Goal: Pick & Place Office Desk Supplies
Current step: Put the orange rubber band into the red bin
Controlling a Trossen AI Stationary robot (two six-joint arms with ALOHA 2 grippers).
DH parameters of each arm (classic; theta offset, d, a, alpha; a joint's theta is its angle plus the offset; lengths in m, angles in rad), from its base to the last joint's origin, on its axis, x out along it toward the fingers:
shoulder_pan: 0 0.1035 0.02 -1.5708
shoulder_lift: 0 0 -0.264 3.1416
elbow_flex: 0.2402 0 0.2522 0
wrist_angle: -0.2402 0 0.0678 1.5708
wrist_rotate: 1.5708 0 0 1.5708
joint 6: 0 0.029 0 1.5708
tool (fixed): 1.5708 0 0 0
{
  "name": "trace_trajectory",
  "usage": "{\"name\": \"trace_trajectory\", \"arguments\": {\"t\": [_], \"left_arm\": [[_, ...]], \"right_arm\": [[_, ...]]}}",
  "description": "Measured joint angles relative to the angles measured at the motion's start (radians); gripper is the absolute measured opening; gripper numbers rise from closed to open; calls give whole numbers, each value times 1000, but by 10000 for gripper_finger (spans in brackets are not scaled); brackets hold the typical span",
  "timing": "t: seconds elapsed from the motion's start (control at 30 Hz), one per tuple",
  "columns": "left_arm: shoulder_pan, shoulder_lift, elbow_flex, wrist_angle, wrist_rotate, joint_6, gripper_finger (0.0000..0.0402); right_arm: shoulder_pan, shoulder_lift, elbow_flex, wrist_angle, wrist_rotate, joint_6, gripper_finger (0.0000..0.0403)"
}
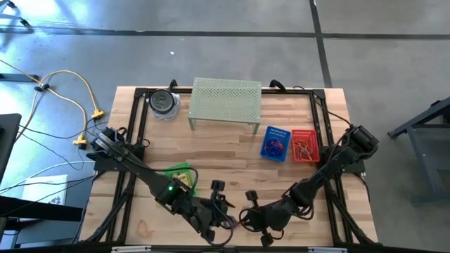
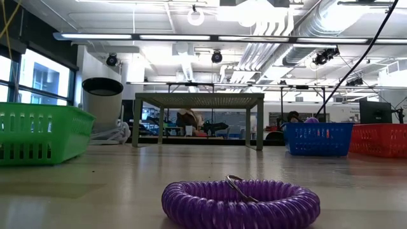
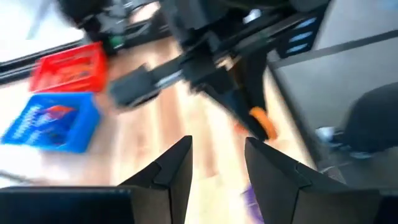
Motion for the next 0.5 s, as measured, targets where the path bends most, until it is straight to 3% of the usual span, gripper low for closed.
{"name": "trace_trajectory", "arguments": {"t": [0.23,0.5], "left_arm": [[-5,-2,0,-136,-36,-128,141],[-9,-2,0,-301,-10,-224,141]], "right_arm": [[25,-13,0,-356,182,368,2],[18,-89,0,-821,182,783,2]]}}
